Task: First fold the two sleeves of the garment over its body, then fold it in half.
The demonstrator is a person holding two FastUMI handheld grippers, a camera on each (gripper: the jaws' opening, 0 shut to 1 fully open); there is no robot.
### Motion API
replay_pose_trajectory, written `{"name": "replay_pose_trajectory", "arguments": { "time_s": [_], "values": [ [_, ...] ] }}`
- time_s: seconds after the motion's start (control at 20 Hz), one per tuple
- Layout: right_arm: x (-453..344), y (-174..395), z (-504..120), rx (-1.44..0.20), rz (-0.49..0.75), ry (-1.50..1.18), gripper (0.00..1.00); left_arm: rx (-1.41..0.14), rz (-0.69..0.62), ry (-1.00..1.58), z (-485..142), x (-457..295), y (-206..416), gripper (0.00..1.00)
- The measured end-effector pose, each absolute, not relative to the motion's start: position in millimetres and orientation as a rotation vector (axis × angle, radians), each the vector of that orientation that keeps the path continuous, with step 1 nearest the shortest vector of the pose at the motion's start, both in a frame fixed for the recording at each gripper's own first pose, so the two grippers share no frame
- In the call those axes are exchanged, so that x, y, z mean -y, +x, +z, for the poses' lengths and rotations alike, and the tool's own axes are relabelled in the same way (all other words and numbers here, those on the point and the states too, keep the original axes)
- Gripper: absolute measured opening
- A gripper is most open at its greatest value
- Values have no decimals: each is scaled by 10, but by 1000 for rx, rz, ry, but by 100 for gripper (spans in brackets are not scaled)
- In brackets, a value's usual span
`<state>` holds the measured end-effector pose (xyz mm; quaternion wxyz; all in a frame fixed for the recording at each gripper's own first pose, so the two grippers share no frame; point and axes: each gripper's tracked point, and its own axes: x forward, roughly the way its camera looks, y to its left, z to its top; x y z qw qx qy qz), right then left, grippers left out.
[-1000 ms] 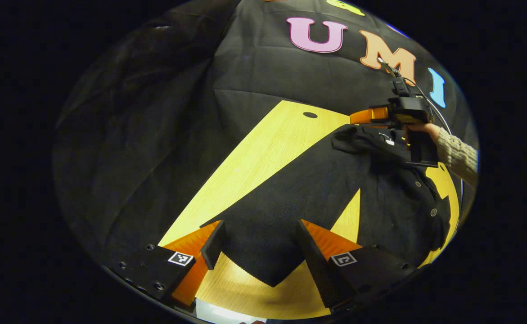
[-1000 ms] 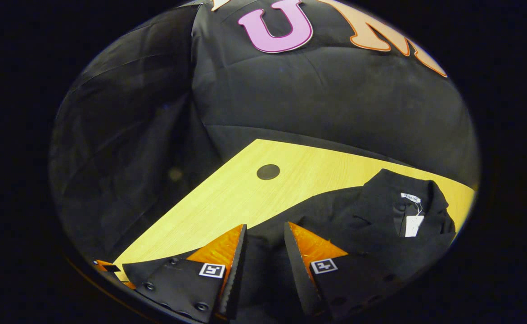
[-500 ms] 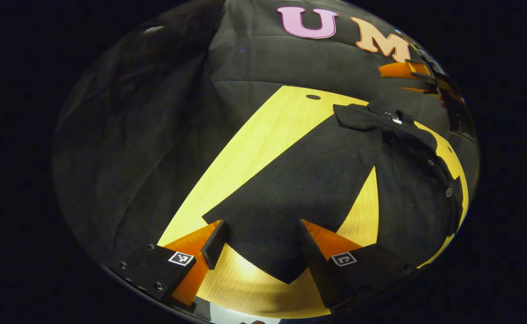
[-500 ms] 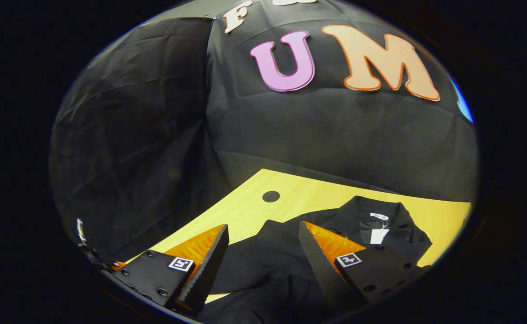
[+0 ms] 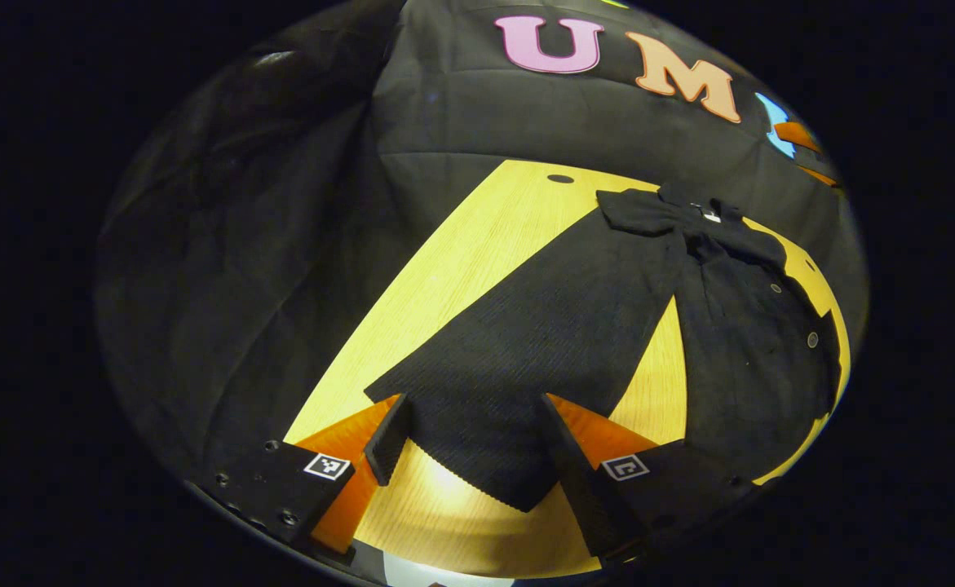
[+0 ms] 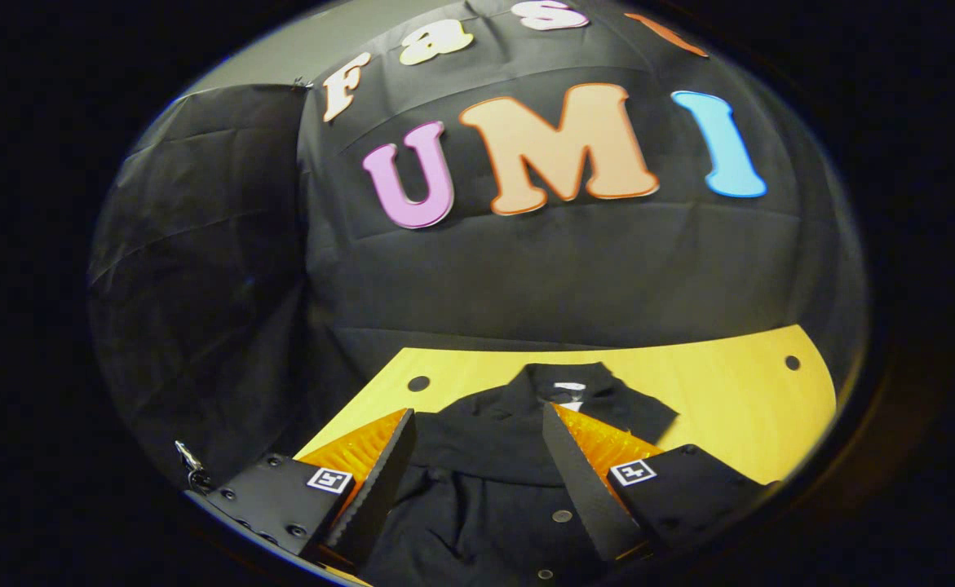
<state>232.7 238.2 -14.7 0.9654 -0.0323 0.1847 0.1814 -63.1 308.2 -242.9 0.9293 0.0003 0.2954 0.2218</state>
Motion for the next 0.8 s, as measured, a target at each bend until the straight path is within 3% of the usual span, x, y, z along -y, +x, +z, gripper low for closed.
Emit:
{"name": "replay_pose_trajectory", "arguments": {
  "time_s": [0.15,0.2,0.35,0.4,0.65,0.8],
  "values": [
    [-2069,2157,20,-327,294,-35,94,-587,444,0,-2431,-3079,-628,92],
    [-1981,2071,54,-318,276,-24,98,-592,437,2,-2429,-3063,-638,89],
    [-1784,1843,167,-304,232,7,94,-599,428,6,-2445,-2964,-577,68],
    [-1697,1788,171,-300,216,14,100,-593,422,10,-2438,-2939,-564,63],
    [-1348,1481,89,-295,160,53,100,-603,382,66,-2455,-2826,-518,21],
    [-1180,1378,56,-278,129,76,98,-619,389,72,-2440,-2815,-519,10]
  ]
}}
